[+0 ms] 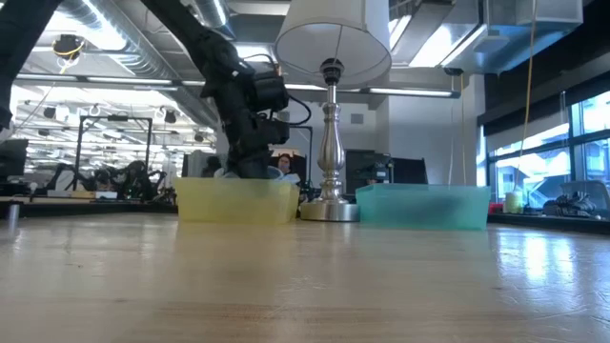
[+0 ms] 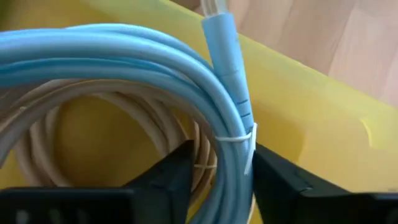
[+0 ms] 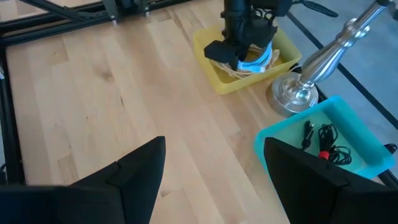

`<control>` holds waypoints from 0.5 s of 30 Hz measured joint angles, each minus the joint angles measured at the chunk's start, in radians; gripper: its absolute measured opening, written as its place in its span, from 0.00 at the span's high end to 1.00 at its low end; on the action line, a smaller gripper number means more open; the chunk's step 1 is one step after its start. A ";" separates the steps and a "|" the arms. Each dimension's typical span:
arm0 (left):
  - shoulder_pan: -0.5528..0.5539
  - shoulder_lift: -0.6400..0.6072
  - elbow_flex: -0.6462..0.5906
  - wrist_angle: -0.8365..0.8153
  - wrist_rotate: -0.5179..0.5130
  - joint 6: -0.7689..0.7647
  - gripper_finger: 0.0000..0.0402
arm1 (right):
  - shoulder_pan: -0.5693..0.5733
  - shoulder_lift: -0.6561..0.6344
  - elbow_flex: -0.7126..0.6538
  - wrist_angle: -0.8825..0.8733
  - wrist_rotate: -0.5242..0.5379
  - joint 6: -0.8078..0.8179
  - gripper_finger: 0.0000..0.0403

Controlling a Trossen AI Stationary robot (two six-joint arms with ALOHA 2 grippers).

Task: Pick & Place USB Port
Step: Put the blue HDMI cable into the yellow bin, then return to Home Position

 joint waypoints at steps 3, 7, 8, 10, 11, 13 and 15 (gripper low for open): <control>-0.001 -0.004 0.000 -0.014 0.002 0.001 0.58 | 0.000 0.000 0.000 0.000 -0.002 0.000 0.31; -0.001 -0.028 0.000 -0.042 -0.010 0.012 0.48 | 0.000 0.000 0.000 0.000 -0.002 0.000 0.31; -0.001 -0.042 0.000 -0.048 -0.012 0.015 0.46 | 0.000 0.000 0.000 0.000 -0.002 0.000 0.31; 0.000 -0.079 0.000 -0.062 -0.025 0.018 0.44 | 0.000 0.000 0.000 0.000 -0.002 0.000 0.31; 0.000 -0.100 0.000 -0.068 -0.036 0.019 0.43 | 0.000 0.000 0.000 0.000 -0.002 -0.001 0.31; 0.000 -0.151 0.000 -0.087 -0.045 0.021 0.41 | 0.000 0.000 0.000 0.000 -0.002 -0.007 0.31; 0.001 -0.224 0.000 -0.123 -0.043 0.019 0.41 | 0.000 0.000 0.000 0.000 -0.002 -0.023 0.31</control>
